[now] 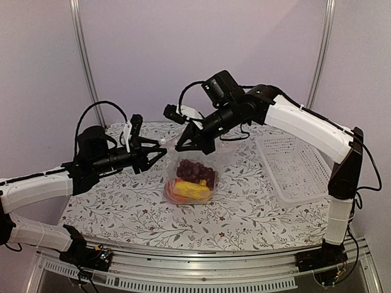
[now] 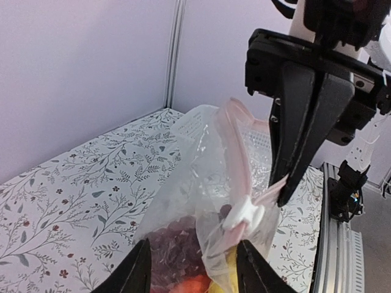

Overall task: Place the food in the zip-top bag and seal the zipper
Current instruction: Adjust the zipper food storage bag at the center of the board.

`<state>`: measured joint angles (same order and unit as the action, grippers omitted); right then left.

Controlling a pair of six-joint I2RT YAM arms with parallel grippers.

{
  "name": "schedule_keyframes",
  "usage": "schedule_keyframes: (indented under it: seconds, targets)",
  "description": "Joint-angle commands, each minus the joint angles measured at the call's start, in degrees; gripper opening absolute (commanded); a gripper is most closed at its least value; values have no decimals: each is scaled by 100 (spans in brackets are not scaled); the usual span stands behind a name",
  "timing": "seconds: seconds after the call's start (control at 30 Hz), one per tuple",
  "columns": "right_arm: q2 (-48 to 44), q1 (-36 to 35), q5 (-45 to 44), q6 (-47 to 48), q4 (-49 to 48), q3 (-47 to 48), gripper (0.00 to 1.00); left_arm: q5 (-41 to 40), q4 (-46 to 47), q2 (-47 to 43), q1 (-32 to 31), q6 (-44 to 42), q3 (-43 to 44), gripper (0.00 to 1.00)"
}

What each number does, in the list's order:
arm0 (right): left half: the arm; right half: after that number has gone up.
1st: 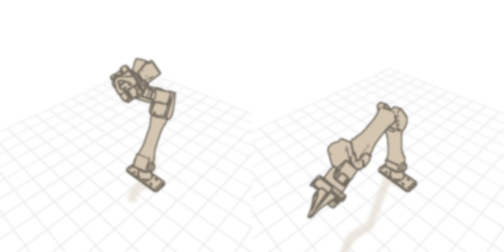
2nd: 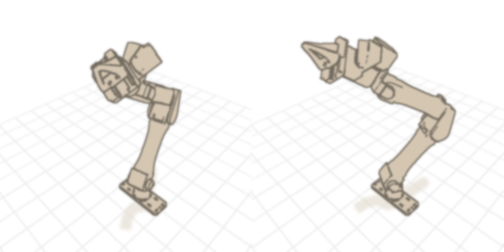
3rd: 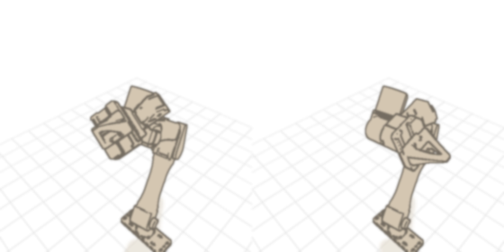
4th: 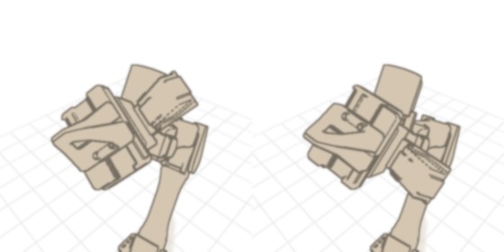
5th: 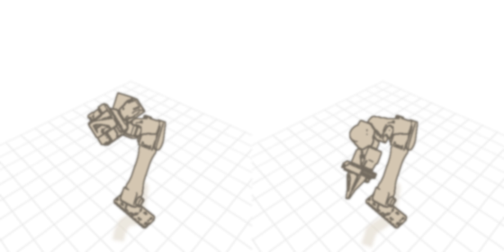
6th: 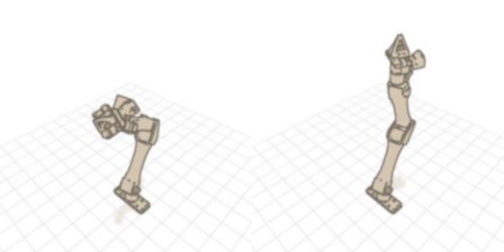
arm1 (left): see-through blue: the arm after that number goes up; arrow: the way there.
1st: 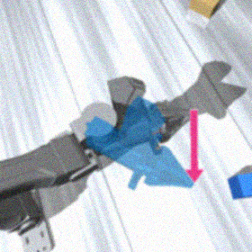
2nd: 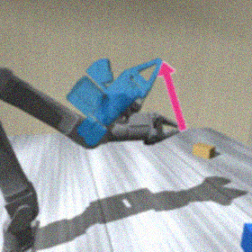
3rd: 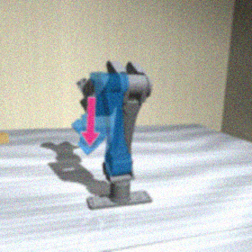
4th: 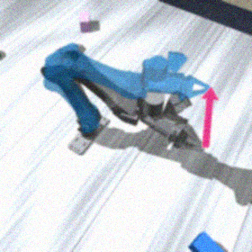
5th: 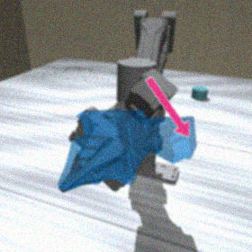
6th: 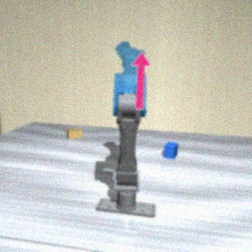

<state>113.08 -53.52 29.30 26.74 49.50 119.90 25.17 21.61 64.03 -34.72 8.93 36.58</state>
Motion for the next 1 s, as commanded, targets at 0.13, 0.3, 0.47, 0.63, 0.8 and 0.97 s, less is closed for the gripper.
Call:
schedule_keyframes:
  seconds: [0.13, 0.3, 0.47, 0.63, 0.8, 0.97]
  targets:
    - [-770, 167, 505, 141, -300, -431, 0, 484, 655, 215, 44, -196, 190, 39]
    - [-798, 259, 440, 156, -301, -542, 0, 613, 915, 327, 44, -101, 250, 36]
    - [-748, 336, 290, 125, -345, -606, 0, 789, 1055, 560, 44, -80, 357, 36]
    - [-624, 359, 128, 48, -407, -554, 0, 858, 1065, 743, 43, -149, 445, 31]
    - [-504, 367, -211, -32, -490, -502, 0, 845, 1166, 744, 42, -130, 414, 21]
    - [-334, 377, -227, -115, -493, -337, 0, 881, 1330, 757, 44, -45, 386, 18]
